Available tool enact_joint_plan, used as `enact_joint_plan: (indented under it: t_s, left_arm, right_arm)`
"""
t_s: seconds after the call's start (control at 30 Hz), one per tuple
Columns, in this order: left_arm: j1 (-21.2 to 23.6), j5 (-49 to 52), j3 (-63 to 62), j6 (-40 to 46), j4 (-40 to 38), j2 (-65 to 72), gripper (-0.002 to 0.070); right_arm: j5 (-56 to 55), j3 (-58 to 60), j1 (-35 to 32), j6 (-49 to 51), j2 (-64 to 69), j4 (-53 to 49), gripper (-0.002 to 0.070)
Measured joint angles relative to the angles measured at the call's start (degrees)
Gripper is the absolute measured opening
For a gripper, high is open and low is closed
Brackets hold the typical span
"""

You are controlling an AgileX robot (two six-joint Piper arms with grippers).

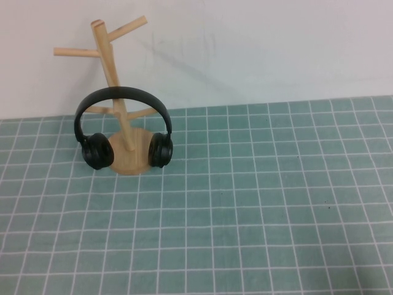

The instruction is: Take out the headphones from the headphone stand

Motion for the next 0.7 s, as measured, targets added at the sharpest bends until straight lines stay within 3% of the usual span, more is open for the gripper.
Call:
enact_joint_plan:
  t_s: [0.1,0.37,0.57,0.7]
  left_arm:
    - [0.0,5.8,-6.81,0.0,4.7,5.76,-0.0003]
    - [0.0,26.9,-28.05,1.97,29.92,32.1,-0.0003]
    - [-0.74,17.13,-32.55,7.83,33.69,49.89,-0.0003]
    - [-6.65,8.71,-35.2,13.7,35.38,61.37,-0.0003]
  right_arm:
    - [0.0,0.0,0.0,0.0,0.0,0.0,-0.0009]
    - [0.0,0.0,0.0,0.0,0.0,0.0,-0.0008]
    - [0.0,0.0,0.0,0.0,0.0,0.0,-0.0008]
    - [0.0,0.0,0.0,0.0,0.0,0.0,-0.0008]
